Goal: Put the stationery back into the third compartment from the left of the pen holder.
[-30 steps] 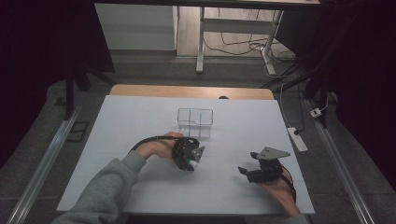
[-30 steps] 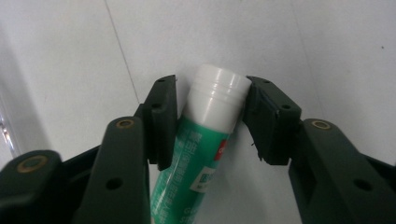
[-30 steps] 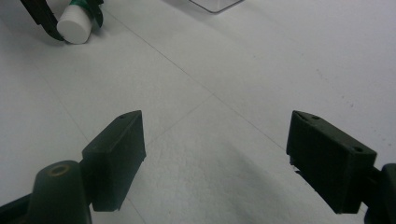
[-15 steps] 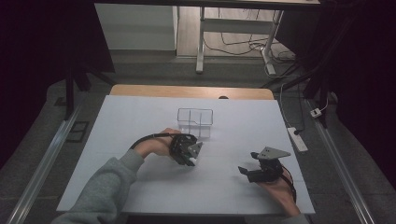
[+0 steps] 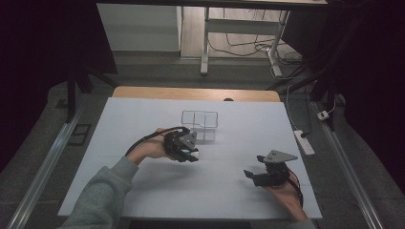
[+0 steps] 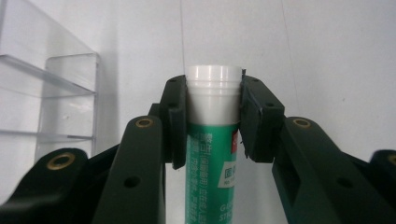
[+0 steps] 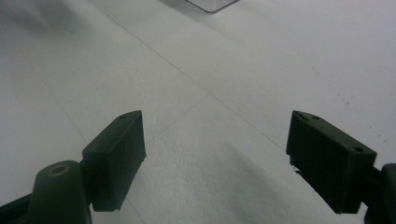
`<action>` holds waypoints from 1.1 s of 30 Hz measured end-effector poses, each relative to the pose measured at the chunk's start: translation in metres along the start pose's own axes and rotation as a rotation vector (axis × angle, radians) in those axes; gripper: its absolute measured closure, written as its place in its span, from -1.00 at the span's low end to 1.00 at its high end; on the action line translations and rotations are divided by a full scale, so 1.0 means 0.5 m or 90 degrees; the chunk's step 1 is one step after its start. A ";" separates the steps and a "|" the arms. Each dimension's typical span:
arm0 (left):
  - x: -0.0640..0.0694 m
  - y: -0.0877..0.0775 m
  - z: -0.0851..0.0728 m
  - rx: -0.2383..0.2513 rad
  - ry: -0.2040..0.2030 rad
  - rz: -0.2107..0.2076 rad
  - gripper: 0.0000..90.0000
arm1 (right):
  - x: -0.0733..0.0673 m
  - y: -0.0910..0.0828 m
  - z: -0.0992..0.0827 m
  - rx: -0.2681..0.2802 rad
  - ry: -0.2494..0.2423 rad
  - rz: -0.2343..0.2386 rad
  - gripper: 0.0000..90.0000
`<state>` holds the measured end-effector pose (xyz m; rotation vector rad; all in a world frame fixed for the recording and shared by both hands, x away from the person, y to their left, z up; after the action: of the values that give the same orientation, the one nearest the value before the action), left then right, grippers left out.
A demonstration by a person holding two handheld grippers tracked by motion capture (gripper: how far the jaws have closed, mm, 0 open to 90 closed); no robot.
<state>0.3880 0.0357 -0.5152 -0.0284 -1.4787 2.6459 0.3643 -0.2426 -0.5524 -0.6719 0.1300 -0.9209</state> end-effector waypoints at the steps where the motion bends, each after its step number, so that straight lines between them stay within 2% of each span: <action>1: 0.001 -0.002 0.000 0.013 -0.011 0.006 0.44 | 0.000 0.000 0.000 0.000 0.000 0.000 -0.59; 6: -0.001 -0.019 0.000 0.066 -0.048 0.032 0.44 | 0.000 -0.001 0.000 -0.001 -0.002 -0.002 -0.59; 9: -0.003 -0.030 -0.004 0.087 -0.061 0.046 0.44 | 0.000 -0.001 0.000 -0.001 -0.003 -0.002 -0.59; 13: -0.003 -0.039 -0.008 0.130 -0.079 0.058 0.44 | 0.000 0.000 -0.001 -0.002 -0.002 -0.001 -0.59; 24: -0.019 -0.054 -0.021 0.160 -0.121 0.098 0.44 | -0.001 0.001 0.000 0.001 -0.002 -0.004 -0.59; 27: -0.022 -0.063 -0.021 0.180 -0.130 0.105 0.44 | -0.001 0.001 -0.001 -0.002 -0.006 -0.004 -0.59; 29: -0.022 -0.067 -0.021 0.198 -0.137 0.100 0.44 | -0.002 0.001 -0.001 -0.002 -0.007 -0.003 -0.59; 33: -0.026 -0.076 -0.022 0.218 -0.149 0.112 0.44 | -0.002 0.002 -0.001 -0.002 -0.008 -0.004 -0.59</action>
<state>0.4049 0.0634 -0.4893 0.1941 -1.0983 3.1016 0.3641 -0.2419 -0.5537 -0.6812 0.1184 -0.9219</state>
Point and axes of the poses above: each handheld gripper's, and its own axes: y roughly forward along the jaws, z roughly out of its top, x roughly to its right, the point moved 7 cm from there along y, roughly forward along the jaws, and after that the axes turned 13 degrees about -z, right-handed, at the moved point
